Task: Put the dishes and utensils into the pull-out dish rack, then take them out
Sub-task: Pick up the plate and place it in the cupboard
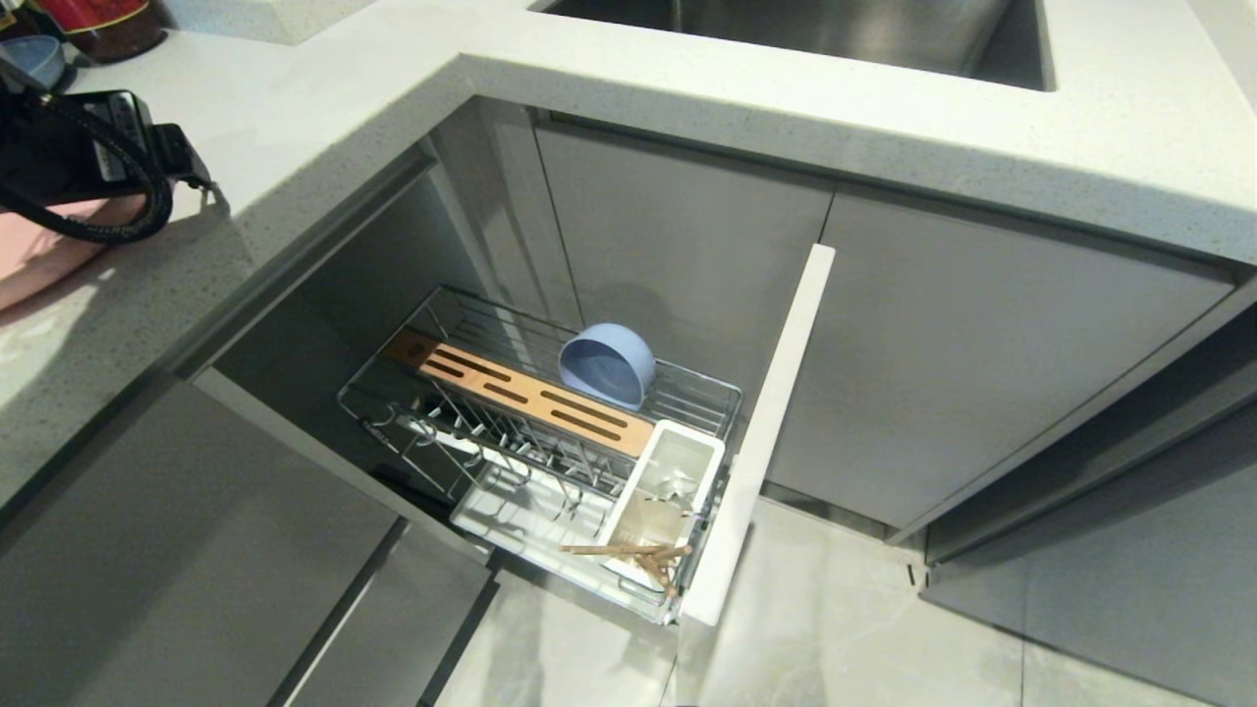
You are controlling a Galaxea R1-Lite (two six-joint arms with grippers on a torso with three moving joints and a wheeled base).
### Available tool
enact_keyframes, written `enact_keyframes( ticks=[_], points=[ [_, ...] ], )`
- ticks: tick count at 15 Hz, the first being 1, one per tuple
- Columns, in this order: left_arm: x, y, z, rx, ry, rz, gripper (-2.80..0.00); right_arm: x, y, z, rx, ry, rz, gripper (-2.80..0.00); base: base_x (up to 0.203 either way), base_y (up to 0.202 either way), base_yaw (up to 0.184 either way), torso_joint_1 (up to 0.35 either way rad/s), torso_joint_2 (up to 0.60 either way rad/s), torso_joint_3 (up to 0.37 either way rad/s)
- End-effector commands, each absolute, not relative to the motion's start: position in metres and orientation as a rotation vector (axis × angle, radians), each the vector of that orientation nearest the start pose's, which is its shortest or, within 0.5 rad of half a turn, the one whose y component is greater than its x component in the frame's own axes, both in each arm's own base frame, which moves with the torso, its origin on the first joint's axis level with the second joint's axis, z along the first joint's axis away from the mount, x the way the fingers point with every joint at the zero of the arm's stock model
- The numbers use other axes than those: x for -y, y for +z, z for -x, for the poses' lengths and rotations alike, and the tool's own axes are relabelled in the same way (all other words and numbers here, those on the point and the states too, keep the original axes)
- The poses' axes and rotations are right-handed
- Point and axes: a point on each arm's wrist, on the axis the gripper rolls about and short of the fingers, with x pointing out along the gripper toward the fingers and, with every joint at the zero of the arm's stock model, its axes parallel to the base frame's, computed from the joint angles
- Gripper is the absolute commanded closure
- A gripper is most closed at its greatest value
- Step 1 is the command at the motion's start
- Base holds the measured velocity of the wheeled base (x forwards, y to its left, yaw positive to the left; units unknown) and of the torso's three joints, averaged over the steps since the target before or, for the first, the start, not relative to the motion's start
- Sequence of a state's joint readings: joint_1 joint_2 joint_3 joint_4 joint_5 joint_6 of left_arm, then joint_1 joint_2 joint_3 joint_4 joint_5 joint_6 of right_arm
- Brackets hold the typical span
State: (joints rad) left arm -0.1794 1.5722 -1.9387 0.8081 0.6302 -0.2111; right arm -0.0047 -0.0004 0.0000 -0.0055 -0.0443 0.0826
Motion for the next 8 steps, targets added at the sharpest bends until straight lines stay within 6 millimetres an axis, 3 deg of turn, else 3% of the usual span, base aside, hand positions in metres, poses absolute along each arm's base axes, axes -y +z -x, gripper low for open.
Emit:
enact_keyframes(
  ticks=[1, 8],
  points=[
    [0.0277, 0.388, -0.2272, -0.377, 0.488, 0.021, 0.0, 0.0009, 0.076, 0.0232, 0.013, -0.049, -0.083, 0.0, 0.0, 0.0, 0.0, 0.0, 0.0, 0.0],
    [0.028, 0.3891, -0.2269, -0.372, 0.485, 0.025, 0.0, 0.0009, 0.076, 0.0232, 0.013, -0.049, -0.083, 0.0, 0.0, 0.0, 0.0, 0.0, 0.0, 0.0]
  ],
)
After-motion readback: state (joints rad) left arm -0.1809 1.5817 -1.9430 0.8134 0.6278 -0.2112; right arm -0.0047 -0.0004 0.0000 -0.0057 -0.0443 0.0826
